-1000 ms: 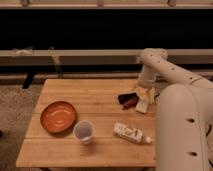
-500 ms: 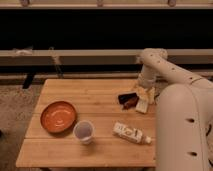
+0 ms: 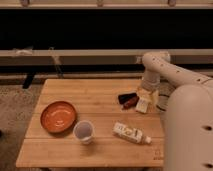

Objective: Stand the bottle upright

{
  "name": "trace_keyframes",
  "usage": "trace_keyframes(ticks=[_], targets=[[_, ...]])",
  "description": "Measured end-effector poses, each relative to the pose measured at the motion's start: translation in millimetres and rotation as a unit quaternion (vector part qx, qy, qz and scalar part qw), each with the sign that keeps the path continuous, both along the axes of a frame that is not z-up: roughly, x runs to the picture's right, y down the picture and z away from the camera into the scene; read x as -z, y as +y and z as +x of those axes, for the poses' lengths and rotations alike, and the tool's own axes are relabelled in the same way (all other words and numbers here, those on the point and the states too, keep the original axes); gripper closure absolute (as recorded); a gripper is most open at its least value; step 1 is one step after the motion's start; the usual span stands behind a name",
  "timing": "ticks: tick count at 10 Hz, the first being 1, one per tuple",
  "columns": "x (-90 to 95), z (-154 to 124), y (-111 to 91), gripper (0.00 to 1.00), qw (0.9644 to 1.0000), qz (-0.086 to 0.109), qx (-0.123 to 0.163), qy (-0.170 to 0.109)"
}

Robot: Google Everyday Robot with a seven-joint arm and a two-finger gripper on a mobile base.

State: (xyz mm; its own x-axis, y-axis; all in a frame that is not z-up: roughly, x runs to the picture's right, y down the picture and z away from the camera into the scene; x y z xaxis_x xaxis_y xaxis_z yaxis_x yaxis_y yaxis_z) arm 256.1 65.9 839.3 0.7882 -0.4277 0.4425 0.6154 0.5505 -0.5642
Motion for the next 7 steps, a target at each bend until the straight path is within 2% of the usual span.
trace_keyframes(ticks=[2,4,5,7], targets=[[31.9,32.0,27.6,0.20,0.9985,0.025,-0.016,0.047],[65.0,42.8,60.7,0.20,0.9943,0.037,-0.046,0.088],[79.1,39.7,78.2,0.20,0.9917,0.032,-0.067,0.105],[90.7,27.6,98.9,0.20,0.9892,0.019,-0.089,0.115]])
